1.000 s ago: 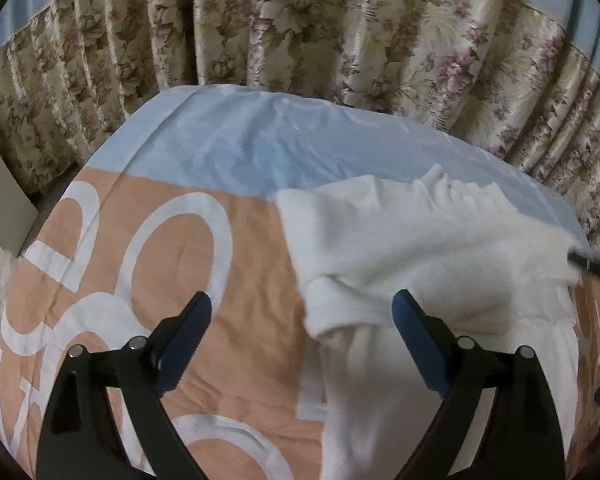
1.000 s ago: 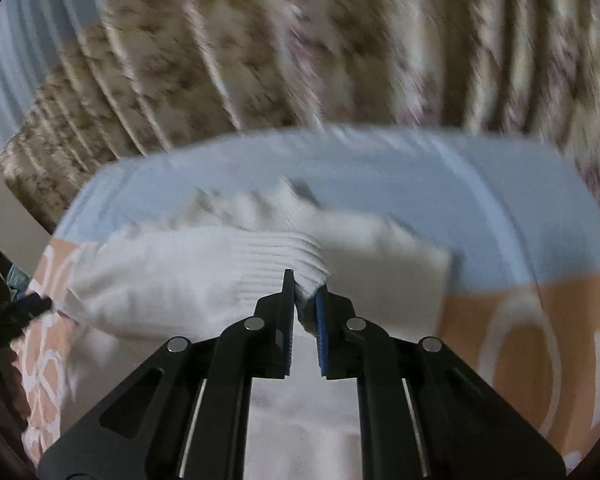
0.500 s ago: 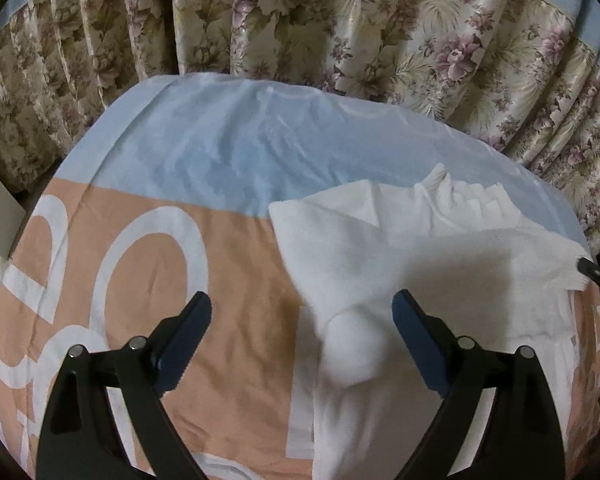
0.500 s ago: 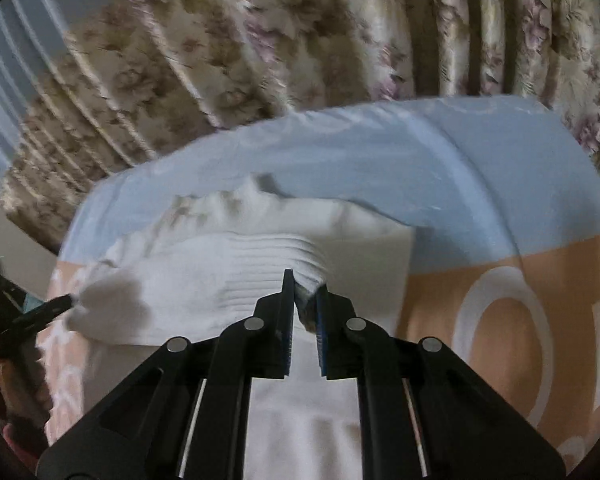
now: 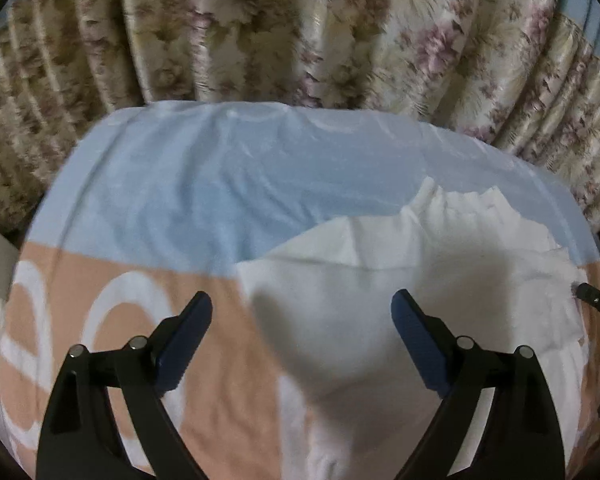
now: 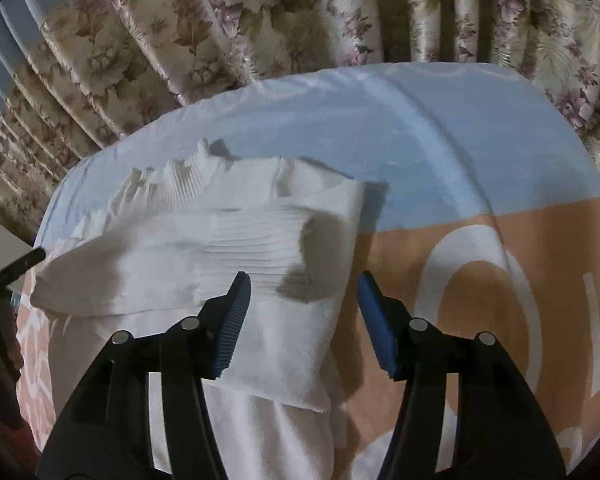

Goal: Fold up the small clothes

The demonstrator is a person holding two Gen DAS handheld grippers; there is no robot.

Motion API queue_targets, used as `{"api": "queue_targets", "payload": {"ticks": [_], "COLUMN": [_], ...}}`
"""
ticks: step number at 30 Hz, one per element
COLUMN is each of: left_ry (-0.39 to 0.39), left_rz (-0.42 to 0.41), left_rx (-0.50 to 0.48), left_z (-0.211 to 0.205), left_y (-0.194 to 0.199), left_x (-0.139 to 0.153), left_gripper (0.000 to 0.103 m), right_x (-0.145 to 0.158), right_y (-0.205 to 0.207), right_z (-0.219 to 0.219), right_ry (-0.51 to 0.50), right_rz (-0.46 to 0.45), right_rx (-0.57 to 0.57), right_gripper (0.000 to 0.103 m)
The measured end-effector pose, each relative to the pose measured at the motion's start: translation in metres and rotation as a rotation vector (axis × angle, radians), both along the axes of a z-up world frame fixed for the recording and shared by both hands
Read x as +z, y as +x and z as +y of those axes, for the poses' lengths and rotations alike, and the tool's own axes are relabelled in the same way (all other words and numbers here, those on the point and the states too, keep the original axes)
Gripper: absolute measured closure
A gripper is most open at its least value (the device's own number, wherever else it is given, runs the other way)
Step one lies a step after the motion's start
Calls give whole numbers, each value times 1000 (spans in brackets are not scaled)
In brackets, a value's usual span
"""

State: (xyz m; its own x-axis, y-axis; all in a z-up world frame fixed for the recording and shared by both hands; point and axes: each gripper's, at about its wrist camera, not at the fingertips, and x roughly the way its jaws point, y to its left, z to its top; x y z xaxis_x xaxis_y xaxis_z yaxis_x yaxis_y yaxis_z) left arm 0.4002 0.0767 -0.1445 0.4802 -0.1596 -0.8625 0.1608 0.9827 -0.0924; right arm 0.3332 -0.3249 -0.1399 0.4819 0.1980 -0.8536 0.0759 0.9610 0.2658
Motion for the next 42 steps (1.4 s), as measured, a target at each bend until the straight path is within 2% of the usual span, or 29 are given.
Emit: {"api": "queue_targets", "payload": {"ticks": [2, 3, 4, 6, 7, 9, 10, 11, 12, 14, 17, 21, 24, 28, 30, 31, 32, 33, 37, 39, 40, 42], "left_ry": [-12, -4, 1, 7, -1, -4, -1, -4, -7, -24, -37, -44, -34, -39, -40, -46, -36, -19, -55, -22, 30, 76], "left_rz": [68, 98, 117, 102, 94, 79, 70, 67, 66, 69, 52, 2, 7, 48, 32, 20, -4, -27, -44, -32, -38, -13], "left_rx": [-36, -39, -41, -48, -58, -67, -71, -74, -72, -68, -51, -41, -32, -28, -25, -27, -21, -17, -76, -116, -125, -117], "left_z": [-10, -13, -15, -18, -19, -19, -20, -19, -19, -15, -11, -5, -1, 1, 3, 4, 5, 5, -4, -17, -24, -26], "left_y": [11, 14, 16, 13, 11, 7, 7, 8, 10, 14, 14, 5, 7, 8, 1, -5, -12, -19, -44, -52, -55, -56], "left_x": [-13, -19, -25, -26, -26, -26, -26, -26, -26, -26, -21, -7, -9, -25, -20, -16, -9, -3, 12, 7, 0, -14], "left_gripper": [55, 63, 66, 68, 75, 80, 88, 92, 93, 95, 96, 96, 96, 95, 86, 66, 44, 39, 38, 38, 38, 38], "right_x": [-3, -5, -6, -9, -10, -14, -15, -13, -9, -3, 9, 31, 25, -10, -14, -11, -5, 0, 17, 15, 13, 5], "right_y": [2, 3, 4, 5, 6, 9, 10, 11, 10, 12, 6, -21, -37, -38, -40, -41, -43, -44, -40, -29, -23, -11], "right_z": [4, 6, 7, 10, 10, 11, 12, 15, 18, 19, 14, 8, 5, -4, -3, -4, -4, -4, -6, -4, -1, 2], "right_ry": [6, 1, -5, -13, -22, -19, -9, -21, -43, -6, 87, 210, 175, 115, 98, 97, 87, 73, 14, -3, -8, -15], "right_rz": [-5, -6, -6, -6, -2, 5, 2, -23, -43, -63, -85, -95, -50, 5, -2, -11, -21, -32, -78, -71, -72, -54], "right_rx": [10, 18, 26, 43, 46, 49, 53, 57, 62, 60, 32, 9, 1, -4, 5, 5, 7, 9, 16, 27, 37, 46], "right_gripper": [48, 51, 53, 55, 56, 67, 72, 82, 86, 90, 90, 90, 90, 85, 78, 76, 68, 62, 51, 51, 51, 52]}}
